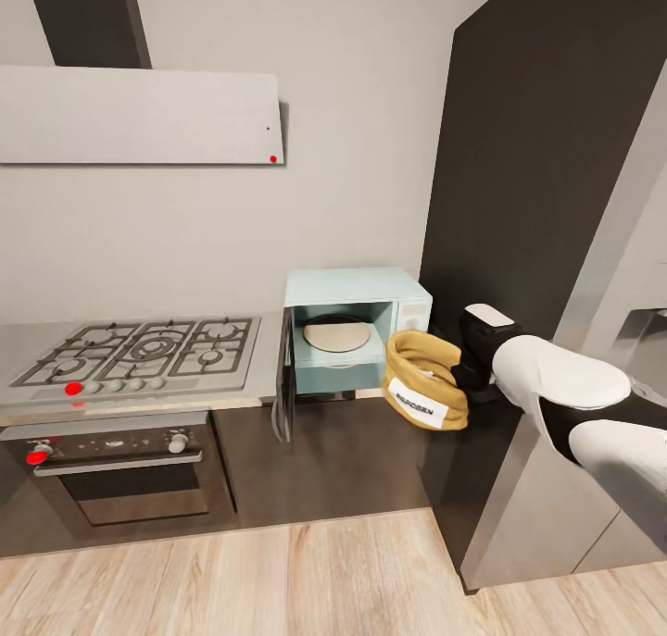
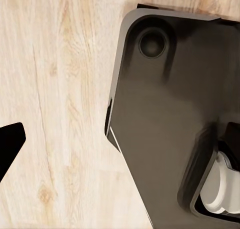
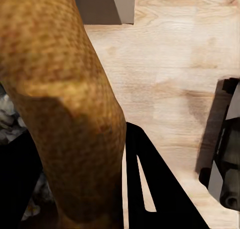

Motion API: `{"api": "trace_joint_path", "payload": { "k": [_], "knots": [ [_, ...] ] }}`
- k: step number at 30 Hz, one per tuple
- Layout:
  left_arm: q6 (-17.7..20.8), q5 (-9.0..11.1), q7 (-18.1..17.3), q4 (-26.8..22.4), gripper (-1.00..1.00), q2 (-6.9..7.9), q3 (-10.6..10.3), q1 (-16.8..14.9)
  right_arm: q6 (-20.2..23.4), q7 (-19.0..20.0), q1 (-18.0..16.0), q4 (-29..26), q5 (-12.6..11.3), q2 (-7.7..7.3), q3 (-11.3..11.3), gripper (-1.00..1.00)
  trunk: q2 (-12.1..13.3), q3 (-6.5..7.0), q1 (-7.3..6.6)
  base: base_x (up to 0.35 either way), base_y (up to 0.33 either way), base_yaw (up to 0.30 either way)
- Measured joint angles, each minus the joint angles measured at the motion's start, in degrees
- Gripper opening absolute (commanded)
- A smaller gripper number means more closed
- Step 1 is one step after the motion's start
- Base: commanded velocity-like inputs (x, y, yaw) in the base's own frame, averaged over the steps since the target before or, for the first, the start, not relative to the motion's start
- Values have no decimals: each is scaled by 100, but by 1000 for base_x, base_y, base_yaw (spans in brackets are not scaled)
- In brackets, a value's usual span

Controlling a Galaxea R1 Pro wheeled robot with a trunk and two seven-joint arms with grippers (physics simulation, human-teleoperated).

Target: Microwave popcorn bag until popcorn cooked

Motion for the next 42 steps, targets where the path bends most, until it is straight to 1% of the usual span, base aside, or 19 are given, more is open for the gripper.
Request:
{"api": "trace_joint_path", "payload": {
  "k": [3, 7, 13, 18, 32, 36, 42],
  "knots": [
    [-1, 0, 0, 1, 100, 0, 0, 0, -11, -13, 0, 10, 2, 52, 5, -100, 0, 0, 0, 0, 0, 0],
    [7, 0, 0, -2, 100, 0, 0, 1, -13, -12, 0, 24, 3, 78, 10, -100, 0, 1, 0, 0, 0, 73],
    [12, 0, -1, -2, 100, 0, 0, 2, -14, -15, 0, 28, 4, 82, 12, -100, 0, 16, 0, 0, 0, 223],
    [7, 0, -1, -4, 100, -1, 1, 2, -14, -14, -1, 36, 6, 121, 4, -100, -1, 32, 0, 0, 0, 240],
    [6, 0, 0, -4, 100, -1, 10, 2, -68, -43, -1, 27, 16, 123, 13, -100, 0, 58, 0, 0, 0, 245],
    [9, 0, 0, -3, 100, -1, 9, 2, -253, -57, -1, 15, 26, 123, 15, -100, 0, 58, 0, 0, 0, 249],
    [12, 0, -2, -1, 100, -6, 7, 0, -280, -62, -1, -38, 30, 99, 13, -100, -1, 58, -1, 102, -161, 77]
  ]
}}
